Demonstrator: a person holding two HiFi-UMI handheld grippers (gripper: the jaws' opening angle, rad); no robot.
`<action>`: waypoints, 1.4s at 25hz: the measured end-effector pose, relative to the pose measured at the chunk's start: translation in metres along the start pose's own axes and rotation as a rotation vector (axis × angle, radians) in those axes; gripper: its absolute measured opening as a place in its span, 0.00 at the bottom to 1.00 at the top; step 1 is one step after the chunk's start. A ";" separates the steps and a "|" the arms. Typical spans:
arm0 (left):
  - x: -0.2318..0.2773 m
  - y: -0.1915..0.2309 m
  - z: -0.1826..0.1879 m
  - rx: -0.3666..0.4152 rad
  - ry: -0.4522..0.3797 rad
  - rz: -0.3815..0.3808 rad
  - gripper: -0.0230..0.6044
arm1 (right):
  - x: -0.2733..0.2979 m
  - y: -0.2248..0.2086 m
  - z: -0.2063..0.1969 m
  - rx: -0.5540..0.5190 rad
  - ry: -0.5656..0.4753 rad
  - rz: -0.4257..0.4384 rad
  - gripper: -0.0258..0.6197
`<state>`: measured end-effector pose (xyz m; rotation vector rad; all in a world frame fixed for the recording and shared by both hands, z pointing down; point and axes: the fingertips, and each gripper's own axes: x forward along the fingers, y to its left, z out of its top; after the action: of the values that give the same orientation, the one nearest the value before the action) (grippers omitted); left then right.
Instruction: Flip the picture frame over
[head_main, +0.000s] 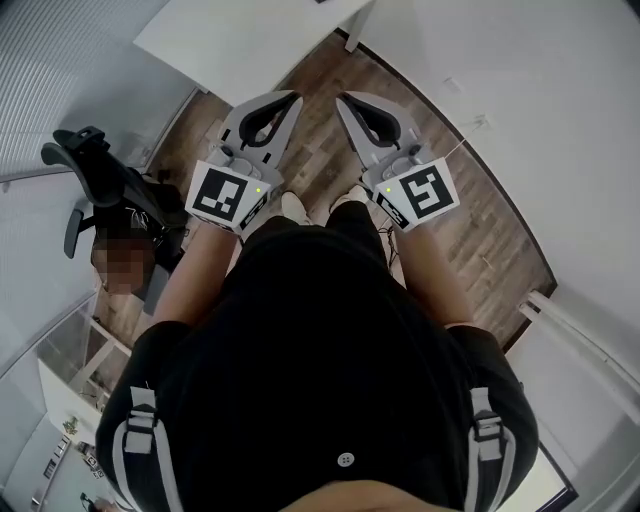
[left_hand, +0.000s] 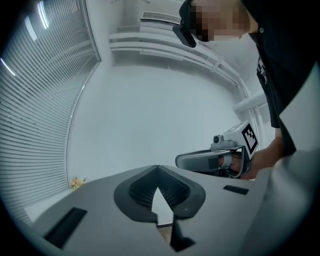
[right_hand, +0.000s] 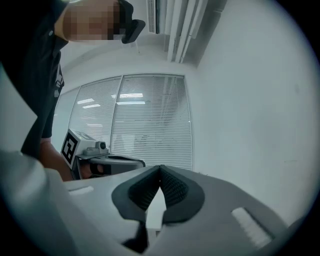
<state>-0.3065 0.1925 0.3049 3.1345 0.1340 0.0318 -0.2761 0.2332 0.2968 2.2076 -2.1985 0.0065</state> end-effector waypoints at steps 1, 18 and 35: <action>0.000 -0.002 0.000 -0.003 0.000 -0.005 0.05 | -0.001 0.000 0.000 0.002 0.002 0.000 0.06; 0.033 0.000 0.007 0.005 0.017 0.072 0.05 | -0.001 -0.039 0.002 0.019 0.002 0.063 0.06; 0.088 -0.007 0.015 0.027 0.025 0.103 0.05 | -0.009 -0.099 0.004 0.025 0.007 0.081 0.35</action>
<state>-0.2195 0.2069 0.2912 3.1654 -0.0268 0.0708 -0.1775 0.2422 0.2907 2.1255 -2.2953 0.0427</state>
